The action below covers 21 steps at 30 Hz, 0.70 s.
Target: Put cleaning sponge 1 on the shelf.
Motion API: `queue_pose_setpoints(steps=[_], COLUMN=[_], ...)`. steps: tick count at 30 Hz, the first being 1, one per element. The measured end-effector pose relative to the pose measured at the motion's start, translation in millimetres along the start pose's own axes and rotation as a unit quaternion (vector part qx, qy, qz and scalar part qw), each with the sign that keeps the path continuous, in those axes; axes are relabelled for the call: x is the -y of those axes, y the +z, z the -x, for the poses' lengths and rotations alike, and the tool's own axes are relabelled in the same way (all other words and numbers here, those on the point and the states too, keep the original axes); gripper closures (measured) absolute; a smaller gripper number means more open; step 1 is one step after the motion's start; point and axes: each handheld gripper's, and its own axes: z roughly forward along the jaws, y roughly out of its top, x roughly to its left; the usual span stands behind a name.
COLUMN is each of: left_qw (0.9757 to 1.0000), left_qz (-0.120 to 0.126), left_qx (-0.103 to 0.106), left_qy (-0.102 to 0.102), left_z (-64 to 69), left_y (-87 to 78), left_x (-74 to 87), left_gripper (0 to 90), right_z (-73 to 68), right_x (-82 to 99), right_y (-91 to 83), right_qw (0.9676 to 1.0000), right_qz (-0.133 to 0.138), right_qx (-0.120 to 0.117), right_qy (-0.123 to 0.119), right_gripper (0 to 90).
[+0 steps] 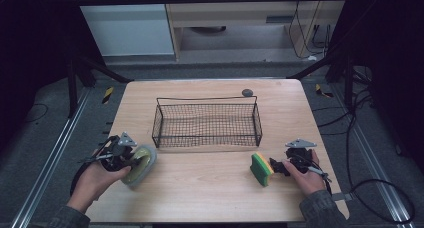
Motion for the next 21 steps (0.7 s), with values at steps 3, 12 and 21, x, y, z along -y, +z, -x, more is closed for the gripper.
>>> queue_pose_setpoints(steps=[3,12,21], left_qw=[0.9997,0.995,0.9909], left_qz=[0.009,0.049,0.076], left_qx=[-0.012,-0.05,-0.051], left_qy=[0.019,0.072,0.099], left_z=[-0.5,-8.7,-22.7], left_y=[-4.2,-19.5,-28.2], left_x=[-3.9,-30.3,-52.3], left_gripper=[69.8,69.8,69.8], right_z=[-0.1,0.0,-0.1], right_x=[-0.2,-0.3,0.2], right_y=[0.1,0.3,-0.2], right_qw=[1.0,1.0,1.0], right_qz=[0.0,0.0,0.0], right_qx=[0.0,0.0,0.001], right_qy=[0.001,0.0,-0.001], right_gripper=[0.4,0.4,0.5])
